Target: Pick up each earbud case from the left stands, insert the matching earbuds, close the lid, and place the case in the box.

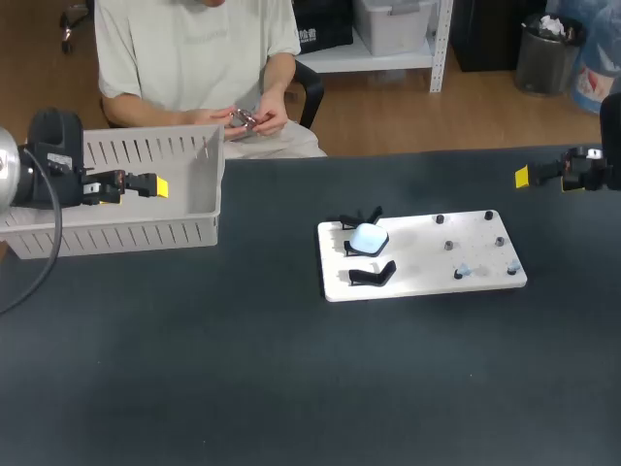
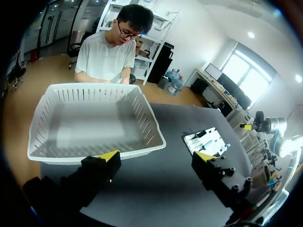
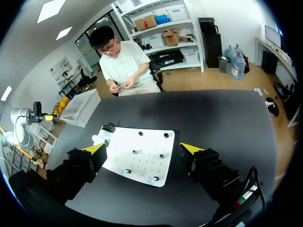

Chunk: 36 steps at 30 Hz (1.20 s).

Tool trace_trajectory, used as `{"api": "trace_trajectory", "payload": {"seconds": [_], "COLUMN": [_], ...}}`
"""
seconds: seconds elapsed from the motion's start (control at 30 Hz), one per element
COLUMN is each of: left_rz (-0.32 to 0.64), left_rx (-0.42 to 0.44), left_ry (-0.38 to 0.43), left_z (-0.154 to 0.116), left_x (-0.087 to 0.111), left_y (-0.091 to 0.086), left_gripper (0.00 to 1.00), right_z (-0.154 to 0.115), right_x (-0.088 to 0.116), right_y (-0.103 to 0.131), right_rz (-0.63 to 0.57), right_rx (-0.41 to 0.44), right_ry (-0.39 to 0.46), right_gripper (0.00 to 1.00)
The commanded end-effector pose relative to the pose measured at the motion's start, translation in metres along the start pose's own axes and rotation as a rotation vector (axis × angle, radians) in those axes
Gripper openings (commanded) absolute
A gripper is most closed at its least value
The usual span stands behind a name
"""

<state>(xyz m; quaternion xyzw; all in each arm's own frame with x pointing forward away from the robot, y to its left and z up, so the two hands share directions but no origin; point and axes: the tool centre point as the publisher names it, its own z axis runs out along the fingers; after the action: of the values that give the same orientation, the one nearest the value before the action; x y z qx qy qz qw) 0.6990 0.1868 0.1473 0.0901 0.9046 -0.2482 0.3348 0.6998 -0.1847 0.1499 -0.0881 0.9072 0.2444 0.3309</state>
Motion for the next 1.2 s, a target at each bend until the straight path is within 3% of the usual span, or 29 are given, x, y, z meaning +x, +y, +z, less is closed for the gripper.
{"api": "trace_trajectory", "payload": {"seconds": [0.03, 0.6, 0.83, 1.07, 1.2], "left_rz": [-0.002, -0.002, 0.237, 0.643, 0.805], "left_rx": [-0.011, -0.011, 0.159, 0.3, 0.331], "left_ry": [0.009, 0.009, 0.037, 0.03, 0.004], "left_z": [0.0, 0.0, 0.016, 0.034, 0.045], "left_x": [-0.002, -0.002, -0.013, -0.022, -0.02], "left_y": [-0.002, -0.002, -0.033, -0.081, -0.103], "left_gripper": [1.0, 1.0, 1.0, 1.0, 1.0], "right_z": [0.0, 0.0, 0.0, 0.0, 0.0], "right_x": [0.0, 0.0, 0.0, 0.0, 0.0], "right_y": [-0.001, -0.001, -0.001, -0.001, -0.001], "right_rz": [-0.001, -0.001, -0.001, -0.001, -0.001], "right_rx": [-0.004, -0.004, -0.004, -0.004, -0.004], "right_ry": [0.002, 0.002, 0.002, 0.002, 0.002], "right_gripper": [1.0, 1.0, 1.0, 1.0, 1.0]}}
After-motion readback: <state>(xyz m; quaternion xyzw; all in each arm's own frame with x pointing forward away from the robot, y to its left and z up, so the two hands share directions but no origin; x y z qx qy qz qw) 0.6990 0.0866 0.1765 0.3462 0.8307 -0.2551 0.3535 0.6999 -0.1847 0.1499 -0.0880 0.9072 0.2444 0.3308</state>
